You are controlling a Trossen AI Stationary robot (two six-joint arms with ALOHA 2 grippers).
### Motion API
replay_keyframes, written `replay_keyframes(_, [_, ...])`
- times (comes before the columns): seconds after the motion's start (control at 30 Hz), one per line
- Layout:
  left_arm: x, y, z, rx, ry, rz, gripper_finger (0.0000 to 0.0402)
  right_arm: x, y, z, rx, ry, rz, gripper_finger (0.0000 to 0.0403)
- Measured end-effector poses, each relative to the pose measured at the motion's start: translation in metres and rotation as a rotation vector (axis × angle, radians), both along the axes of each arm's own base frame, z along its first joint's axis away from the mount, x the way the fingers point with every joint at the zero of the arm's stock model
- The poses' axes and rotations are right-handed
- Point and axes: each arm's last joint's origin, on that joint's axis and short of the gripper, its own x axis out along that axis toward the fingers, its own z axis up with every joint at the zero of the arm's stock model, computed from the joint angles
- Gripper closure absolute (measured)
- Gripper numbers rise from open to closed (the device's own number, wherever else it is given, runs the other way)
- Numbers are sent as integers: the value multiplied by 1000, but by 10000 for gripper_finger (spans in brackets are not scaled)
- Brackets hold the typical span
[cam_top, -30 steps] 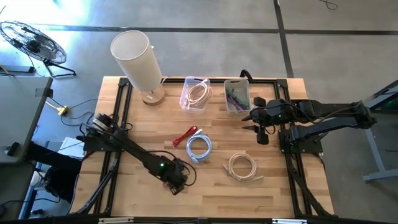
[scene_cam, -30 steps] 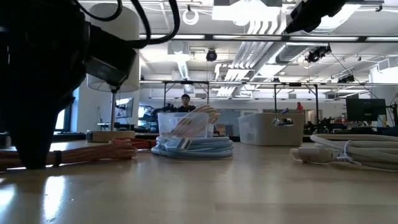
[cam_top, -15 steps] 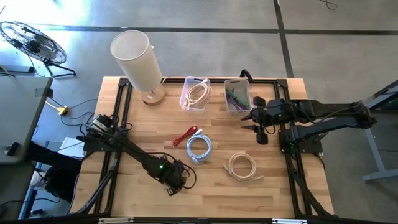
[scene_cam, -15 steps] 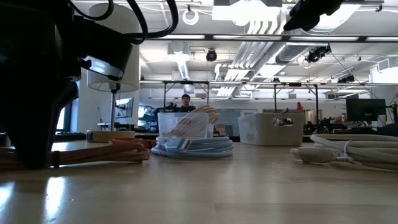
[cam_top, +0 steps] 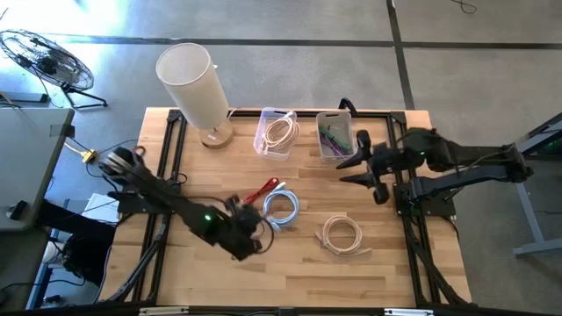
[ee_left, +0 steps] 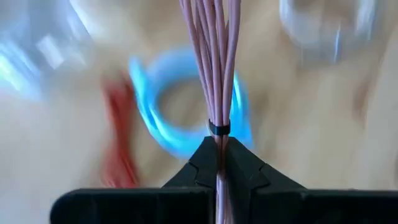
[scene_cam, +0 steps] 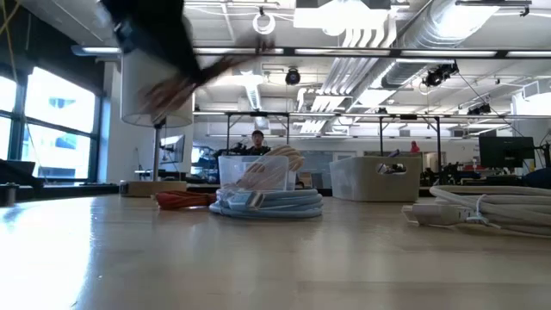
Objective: Pick & Place USB Port
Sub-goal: Put the pink charger cable into the gray bin
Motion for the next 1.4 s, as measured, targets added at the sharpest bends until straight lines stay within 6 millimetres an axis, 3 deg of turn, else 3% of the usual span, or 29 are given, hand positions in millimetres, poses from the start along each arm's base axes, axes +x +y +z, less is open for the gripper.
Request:
replay_keyframes(0.23, [-5,17,81,342,-347,-77,395,3,1,9,-7,-101,30,265])
replay_keyframes(0.47, [14,39,123,463,-587,-284,395,17,1,7,31,-115,39,265])
replay_keyframes(0.8, [34,69,120,416,-639,-362,396,22,1,9,65,-140,31,262])
replay_keyframes(1.17, [45,80,114,404,-654,-387,396,36,0,0,73,-99,-24,166])
replay_keyframes(1.4, [50,87,115,407,-686,-406,396,54,1,-10,64,-73,9,159])
